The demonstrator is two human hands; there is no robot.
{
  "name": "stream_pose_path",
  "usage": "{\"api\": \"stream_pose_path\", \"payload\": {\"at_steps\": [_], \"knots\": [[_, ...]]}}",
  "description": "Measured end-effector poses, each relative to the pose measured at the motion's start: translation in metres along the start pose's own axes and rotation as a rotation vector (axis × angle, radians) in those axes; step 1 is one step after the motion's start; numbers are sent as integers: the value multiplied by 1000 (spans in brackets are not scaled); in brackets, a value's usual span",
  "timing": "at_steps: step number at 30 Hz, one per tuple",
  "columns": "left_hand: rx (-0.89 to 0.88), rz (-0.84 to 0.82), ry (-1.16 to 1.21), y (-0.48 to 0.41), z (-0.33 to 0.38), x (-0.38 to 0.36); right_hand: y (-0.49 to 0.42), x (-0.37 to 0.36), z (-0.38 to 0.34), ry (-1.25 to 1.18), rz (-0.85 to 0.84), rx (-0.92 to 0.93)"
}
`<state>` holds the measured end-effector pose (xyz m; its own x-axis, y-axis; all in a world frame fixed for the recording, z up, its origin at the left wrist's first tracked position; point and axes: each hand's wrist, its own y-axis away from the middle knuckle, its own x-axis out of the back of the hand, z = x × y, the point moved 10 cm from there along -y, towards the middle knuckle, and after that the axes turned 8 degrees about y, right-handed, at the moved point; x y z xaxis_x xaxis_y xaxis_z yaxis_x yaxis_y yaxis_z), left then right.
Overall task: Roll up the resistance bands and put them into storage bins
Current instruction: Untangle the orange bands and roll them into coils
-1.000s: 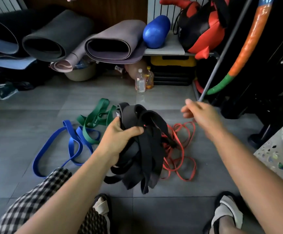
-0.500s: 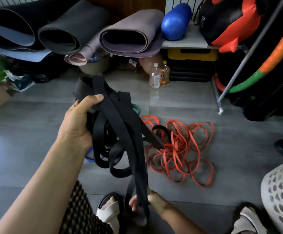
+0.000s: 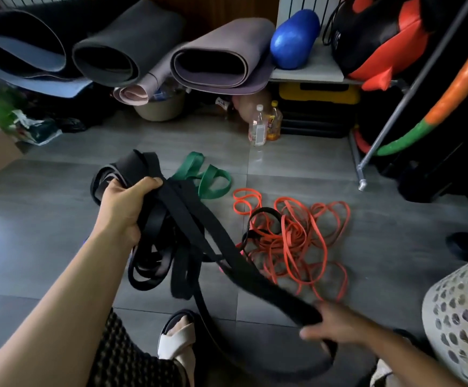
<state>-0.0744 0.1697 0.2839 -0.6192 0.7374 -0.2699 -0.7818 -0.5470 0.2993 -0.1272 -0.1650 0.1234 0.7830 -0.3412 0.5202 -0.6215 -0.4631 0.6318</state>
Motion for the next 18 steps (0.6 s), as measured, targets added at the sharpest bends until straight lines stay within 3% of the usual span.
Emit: {"api": "stream_pose_path", "payload": {"at_steps": [4, 7, 9, 14, 18], "knots": [[-17, -111, -170, 10, -19, -25, 36, 107, -9, -829, 390, -6], [29, -246, -219, 31, -46, -57, 39, 137, -75, -1305, 350, 184], [82, -345, -202, 47, -63, -78, 23, 131, -113, -1381, 304, 187], [206, -647, -55, 68, -72, -115, -7, 113, -162, -1352, 426, 145], [133, -643, -225, 61, -67, -108, -11, 106, -185, -1376, 276, 198]]}}
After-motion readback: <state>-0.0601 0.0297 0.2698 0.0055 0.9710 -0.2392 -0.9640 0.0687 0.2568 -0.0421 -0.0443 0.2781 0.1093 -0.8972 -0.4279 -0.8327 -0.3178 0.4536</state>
